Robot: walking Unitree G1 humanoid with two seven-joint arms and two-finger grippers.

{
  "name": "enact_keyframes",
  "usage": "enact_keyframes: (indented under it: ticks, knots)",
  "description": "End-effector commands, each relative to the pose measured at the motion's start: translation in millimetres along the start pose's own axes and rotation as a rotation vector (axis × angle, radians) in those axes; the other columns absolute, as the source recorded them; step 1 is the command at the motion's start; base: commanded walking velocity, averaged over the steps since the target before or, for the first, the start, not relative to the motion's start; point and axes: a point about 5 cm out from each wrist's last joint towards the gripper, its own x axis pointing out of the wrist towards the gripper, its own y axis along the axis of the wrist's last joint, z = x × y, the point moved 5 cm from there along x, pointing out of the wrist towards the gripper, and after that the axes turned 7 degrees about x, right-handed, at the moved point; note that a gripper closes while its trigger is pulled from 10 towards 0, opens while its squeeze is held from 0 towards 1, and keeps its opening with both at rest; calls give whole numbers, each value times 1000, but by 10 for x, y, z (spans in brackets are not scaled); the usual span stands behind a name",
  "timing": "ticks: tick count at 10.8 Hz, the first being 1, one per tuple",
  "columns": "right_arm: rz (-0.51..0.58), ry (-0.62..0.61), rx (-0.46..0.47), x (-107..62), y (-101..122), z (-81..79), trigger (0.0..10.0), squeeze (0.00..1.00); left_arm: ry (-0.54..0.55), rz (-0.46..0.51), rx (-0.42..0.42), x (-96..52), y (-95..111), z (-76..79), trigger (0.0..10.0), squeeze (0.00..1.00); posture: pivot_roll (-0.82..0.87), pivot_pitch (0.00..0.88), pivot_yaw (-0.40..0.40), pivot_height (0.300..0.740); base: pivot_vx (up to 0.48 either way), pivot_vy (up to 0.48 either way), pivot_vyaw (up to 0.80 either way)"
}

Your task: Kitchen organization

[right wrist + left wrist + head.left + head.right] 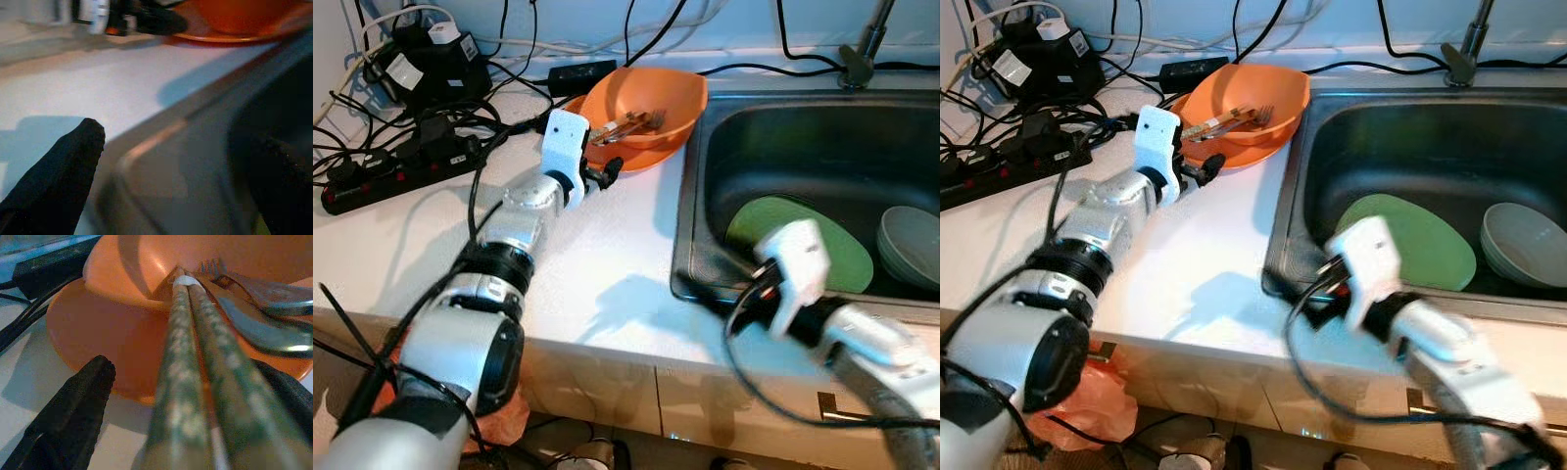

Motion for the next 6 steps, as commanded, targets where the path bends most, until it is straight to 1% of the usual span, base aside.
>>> enact_keyframes:
  ticks: [1,3,5,6]
  knots:
    - [10,-62,-20,-3,78,124,10000,0,-16,-59,20,-12,-99,-29,10000,0,-7,133,189,740,0,0,0]
    - [18,-84,-33,-18,125,179,10000,0,-31,-78,23,-21,-150,-17,10000,0,-7,131,189,740,0,0,0]
    - [24,-99,-52,-44,181,224,10000,0,-86,-115,36,-52,-263,38,10000,0,-2,129,191,740,0,0,0]
    - [26,-106,-58,-48,197,243,10000,0,-96,-123,32,-71,-298,28,10000,0,0,128,193,740,0,0,0]
